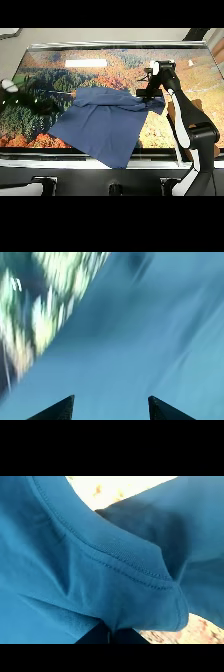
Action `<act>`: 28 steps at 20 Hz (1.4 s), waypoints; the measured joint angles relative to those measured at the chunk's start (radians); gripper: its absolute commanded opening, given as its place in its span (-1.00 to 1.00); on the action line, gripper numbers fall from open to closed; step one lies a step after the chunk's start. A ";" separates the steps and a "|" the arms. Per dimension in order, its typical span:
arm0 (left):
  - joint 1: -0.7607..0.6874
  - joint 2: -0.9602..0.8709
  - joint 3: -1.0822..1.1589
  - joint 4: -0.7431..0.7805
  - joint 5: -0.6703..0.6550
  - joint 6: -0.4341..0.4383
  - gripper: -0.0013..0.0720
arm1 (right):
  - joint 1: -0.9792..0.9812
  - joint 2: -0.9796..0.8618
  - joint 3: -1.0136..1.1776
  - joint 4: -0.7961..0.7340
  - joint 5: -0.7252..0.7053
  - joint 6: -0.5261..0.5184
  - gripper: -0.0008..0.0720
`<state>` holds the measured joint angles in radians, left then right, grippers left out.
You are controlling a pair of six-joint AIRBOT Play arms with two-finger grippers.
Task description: Fold the shirts.
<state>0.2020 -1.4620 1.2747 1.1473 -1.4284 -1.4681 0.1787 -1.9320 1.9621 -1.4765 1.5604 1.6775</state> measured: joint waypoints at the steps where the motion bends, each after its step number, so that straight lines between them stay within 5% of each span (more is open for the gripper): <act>1: 0.016 0.064 -0.111 -0.001 0.000 -0.008 0.52 | 0.000 0.000 0.000 -0.011 0.007 -0.007 -0.89; 4: 0.035 0.227 -0.418 -0.086 0.075 -0.014 0.50 | 0.001 -0.001 0.000 -0.013 0.021 -0.018 -0.89; 6: 0.037 0.289 -0.577 -0.185 0.159 -0.011 0.25 | 0.001 -0.001 0.000 -0.013 0.028 -0.021 -0.89; 12: -0.045 0.315 -0.790 -0.365 0.359 -0.009 0.26 | 0.001 -0.001 0.000 -0.011 0.041 -0.029 -0.89; 14: -0.064 0.299 -0.807 -0.394 0.389 -0.011 -0.29 | 0.001 -0.001 0.000 -0.010 0.040 -0.032 -0.89; 15: -0.069 0.291 -0.813 -0.398 0.412 -0.013 -0.74 | 0.001 -0.001 0.000 -0.010 0.040 -0.033 -0.89; 16: -0.073 0.282 -0.813 -0.399 0.446 -0.013 -0.89 | 0.001 -0.001 0.000 -0.010 0.039 -0.033 -0.89; 22: -0.018 0.243 -0.614 -0.371 0.592 -0.013 -0.90 | -0.023 -0.001 0.000 -0.026 0.042 -0.033 -0.89; 28: 0.131 -0.039 -0.127 -0.342 0.490 -0.034 -0.90 | -0.131 -0.001 0.000 0.030 0.190 -0.020 -0.89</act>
<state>0.3332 -1.5009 1.1477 0.8055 -0.9382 -1.5021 0.0475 -1.9331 1.9621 -1.4464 1.7500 1.6573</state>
